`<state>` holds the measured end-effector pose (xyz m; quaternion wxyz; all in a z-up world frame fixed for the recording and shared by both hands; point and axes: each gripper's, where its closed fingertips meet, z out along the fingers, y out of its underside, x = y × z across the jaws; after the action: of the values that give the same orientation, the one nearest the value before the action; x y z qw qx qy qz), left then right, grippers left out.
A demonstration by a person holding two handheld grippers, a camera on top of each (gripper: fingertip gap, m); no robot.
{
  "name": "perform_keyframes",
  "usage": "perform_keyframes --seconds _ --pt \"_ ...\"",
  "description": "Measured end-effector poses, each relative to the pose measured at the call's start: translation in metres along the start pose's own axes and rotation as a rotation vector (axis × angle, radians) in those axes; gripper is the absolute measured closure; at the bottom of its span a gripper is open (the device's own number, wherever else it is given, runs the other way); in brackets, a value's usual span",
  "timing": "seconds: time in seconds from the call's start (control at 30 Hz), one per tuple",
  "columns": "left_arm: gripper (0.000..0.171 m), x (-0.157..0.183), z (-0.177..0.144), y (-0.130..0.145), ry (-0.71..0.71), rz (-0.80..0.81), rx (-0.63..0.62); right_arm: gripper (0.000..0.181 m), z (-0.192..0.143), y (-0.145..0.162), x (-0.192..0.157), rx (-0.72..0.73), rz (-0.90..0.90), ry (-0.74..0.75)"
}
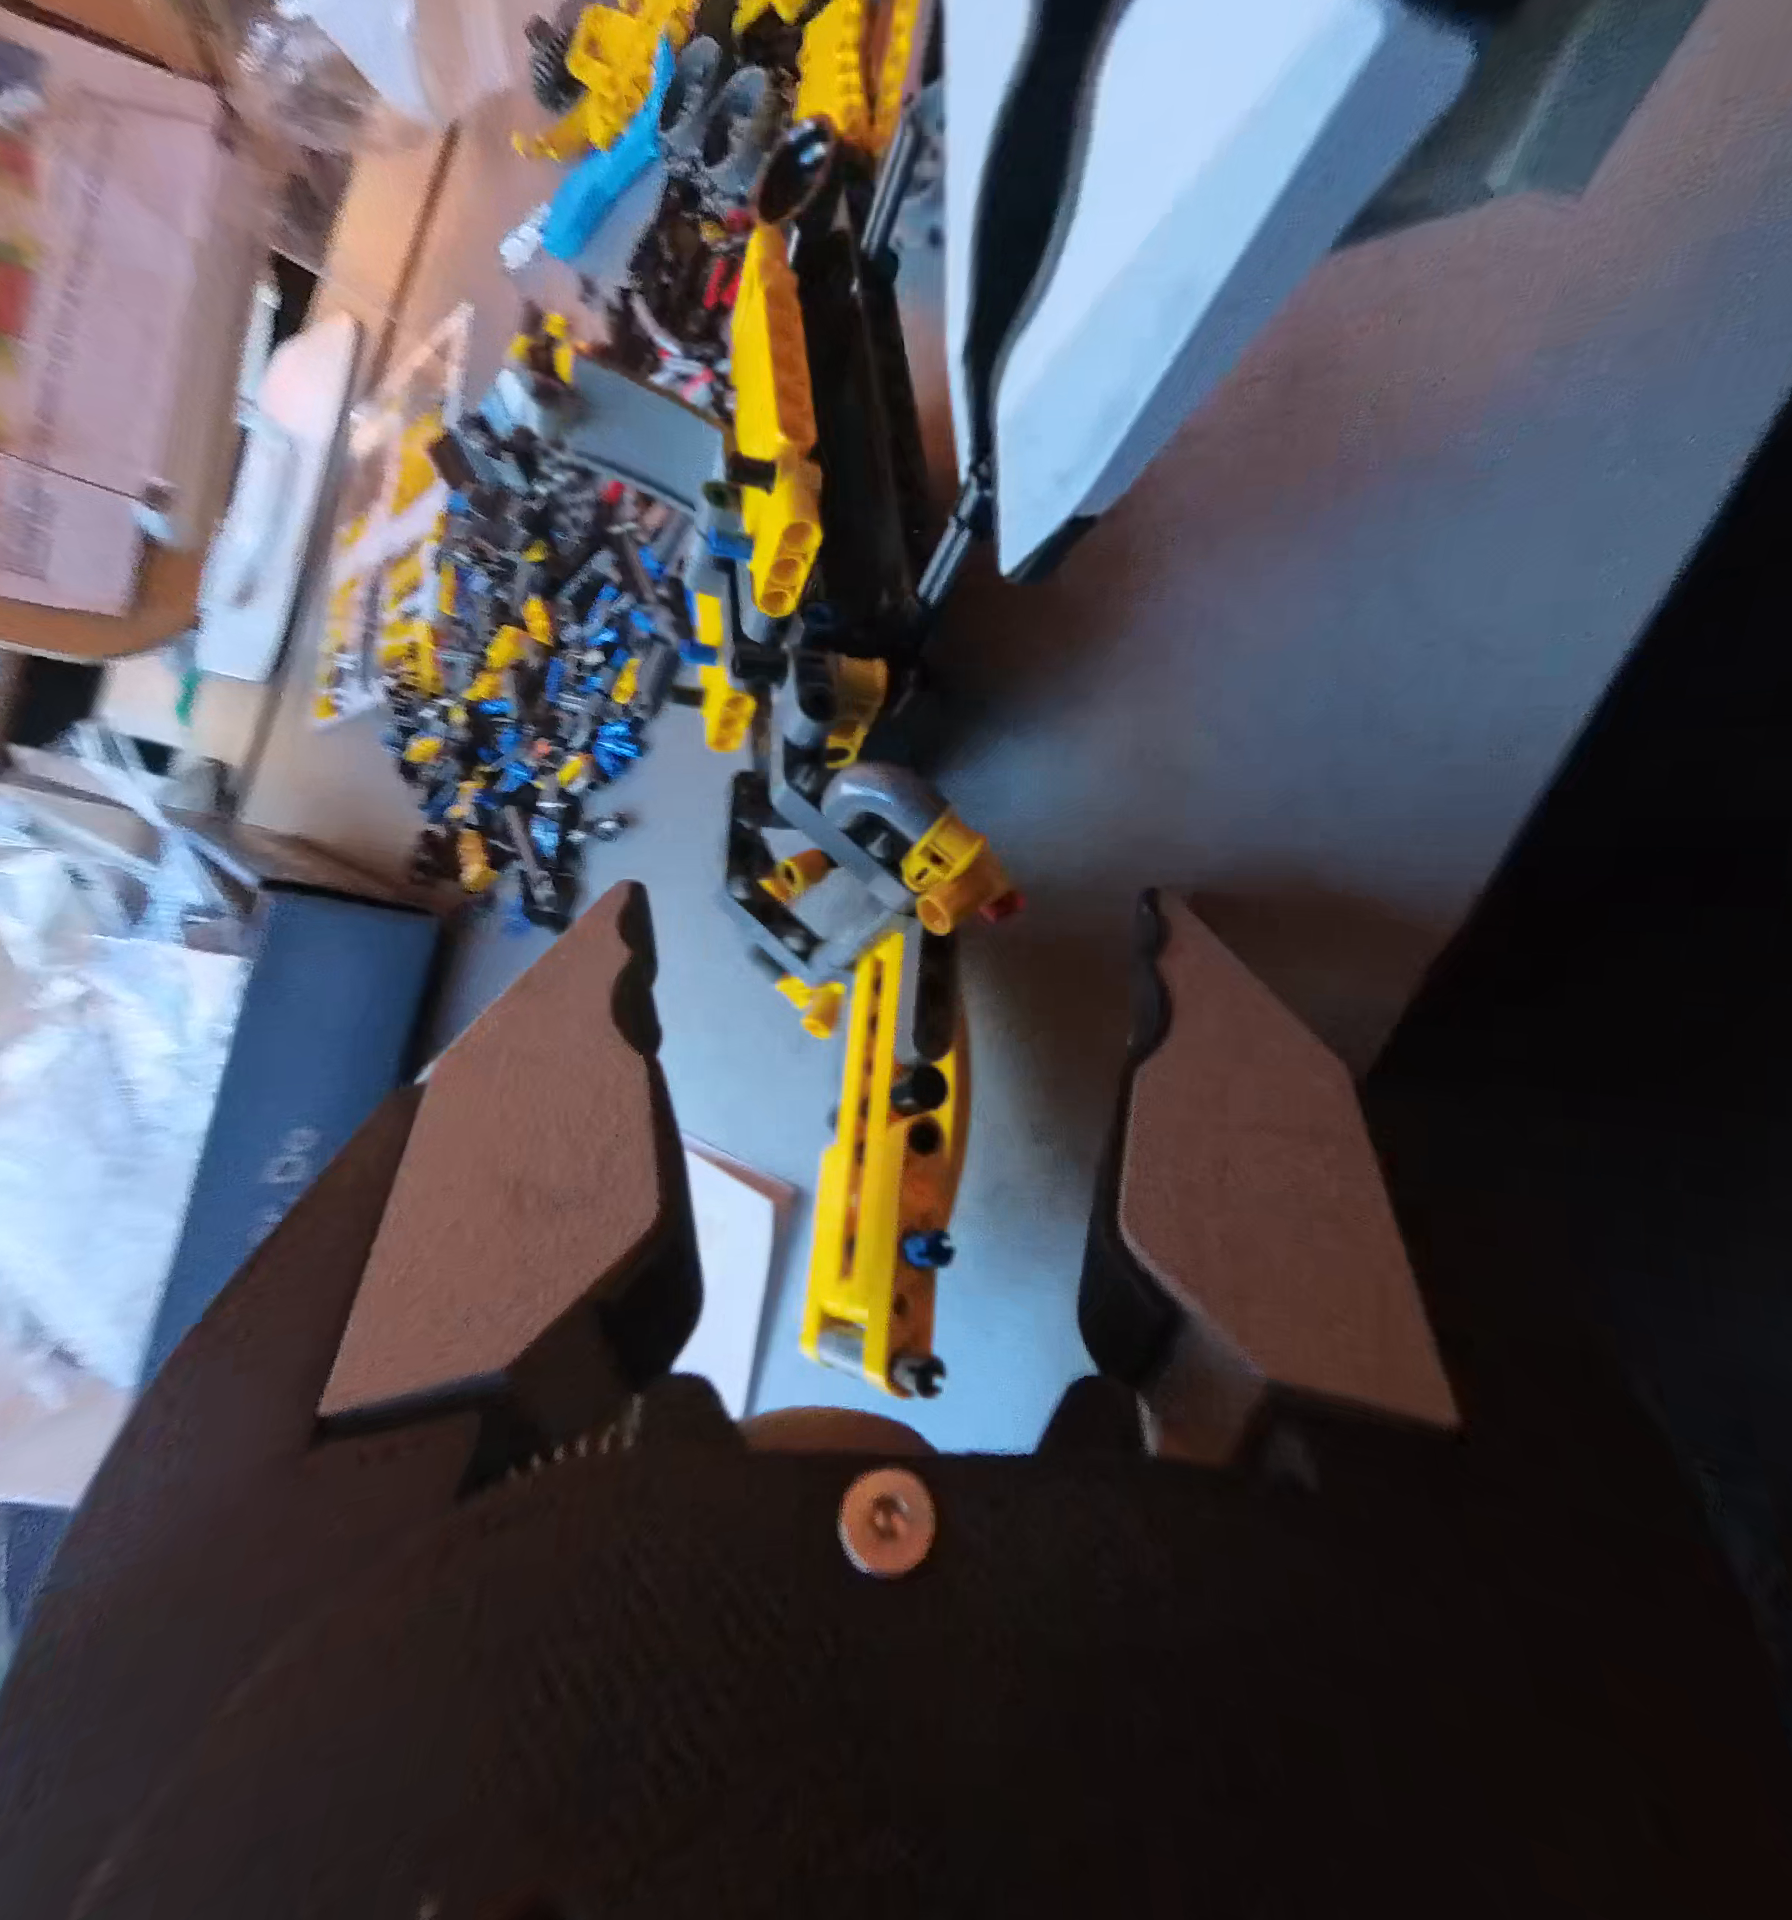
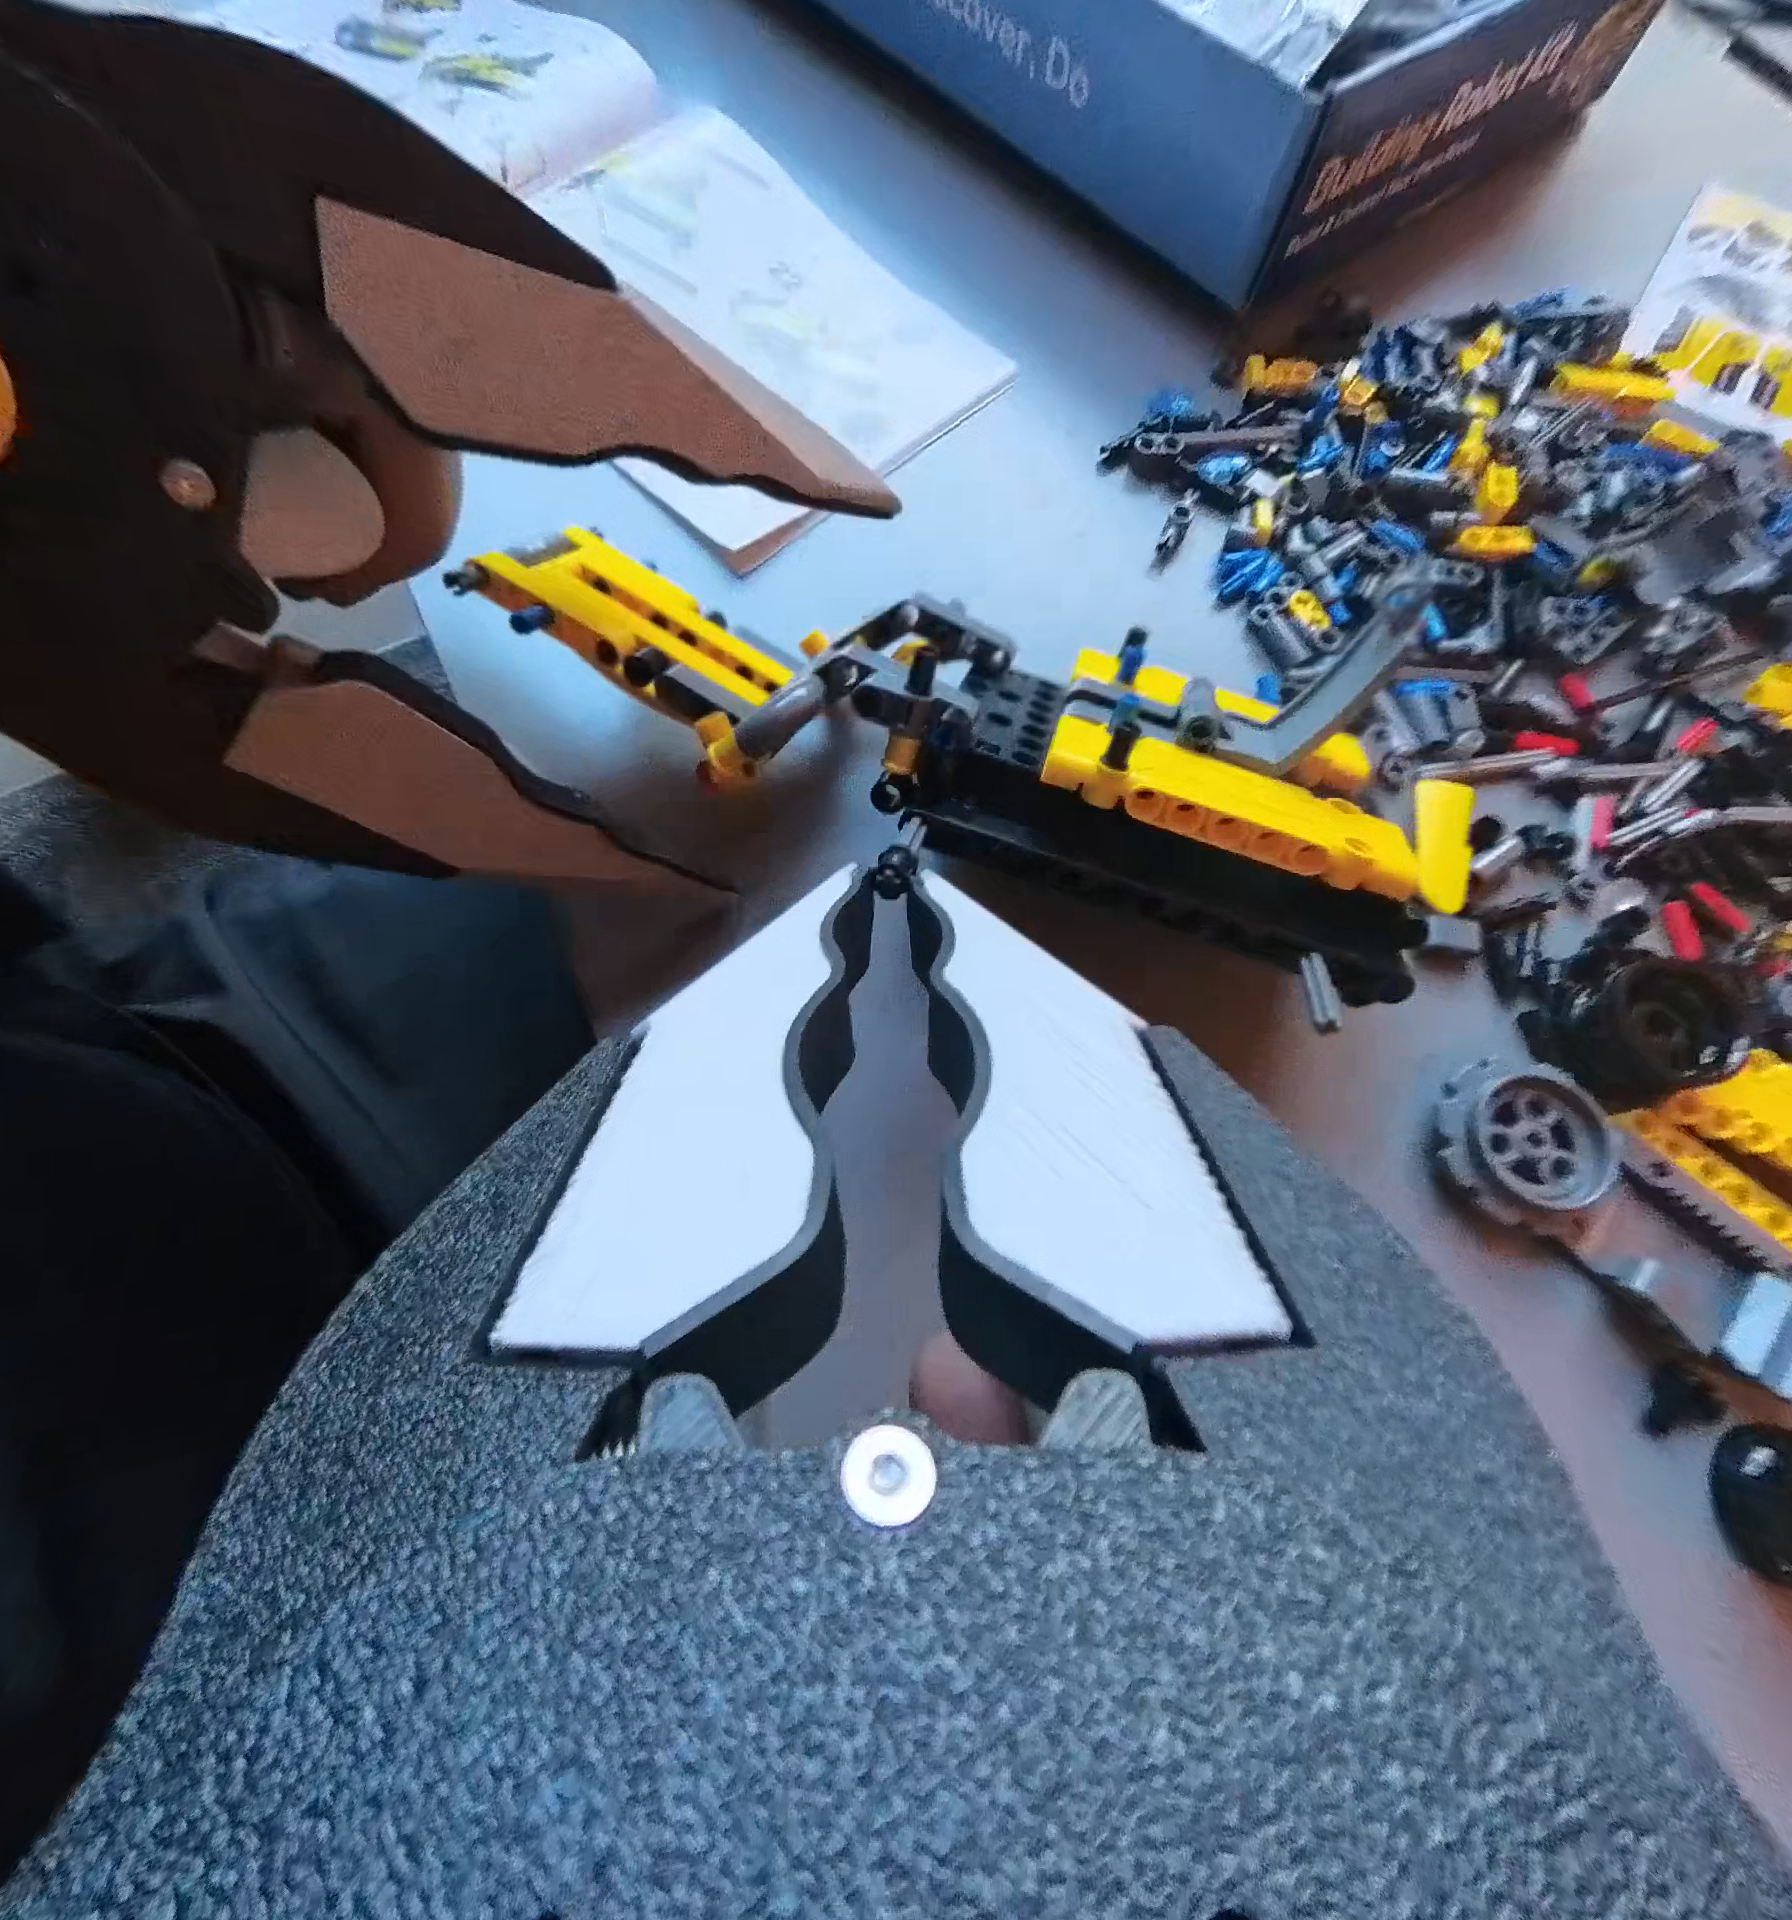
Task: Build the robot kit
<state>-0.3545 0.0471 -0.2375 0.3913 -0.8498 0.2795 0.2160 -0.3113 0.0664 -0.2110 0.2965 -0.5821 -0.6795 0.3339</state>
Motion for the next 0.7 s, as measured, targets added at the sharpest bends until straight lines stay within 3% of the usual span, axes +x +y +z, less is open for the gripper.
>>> perform_keyframes --seconds 0.1,0.2,0.27,0.43,0.53,0.63,0.7 --pt "0.095 -0.010 0.000 -0.007 -0.052 0.038 0.024 0.175 -0.002 -0.011 0.004 -0.017 -0.042 0.014" --pt "0.116 -0.015 0.001 -0.014 -0.029 0.026 0.059 0.175 -0.002 -0.023 0.006 -0.034 -0.088 0.009" --pt "0.120 -0.016 0.005 -0.014 0.014 0.005 0.061 0.176 0.000 -0.032 0.007 -0.059 -0.132 0.012" --pt "0.121 -0.022 0.013 -0.006 0.126 -0.071 0.031 0.175 0.012 -0.050 0.015 -0.100 -0.176 -0.024" --pt "0.126 -0.025 0.008 -0.007 0.322 -0.270 0.100 0.176 0.020 -0.059 0.016 -0.095 -0.148 -0.090" --pt "0.126 -0.029 0.003 0.001 0.469 -0.358 0.119 0.176 0.028 -0.067 0.013 -0.103 -0.136 -0.149" --pt "0.115 -0.041 0.006 0.009 0.422 -0.372 0.089 0.176 0.034 -0.071 0.014 -0.111 -0.158 -0.137"
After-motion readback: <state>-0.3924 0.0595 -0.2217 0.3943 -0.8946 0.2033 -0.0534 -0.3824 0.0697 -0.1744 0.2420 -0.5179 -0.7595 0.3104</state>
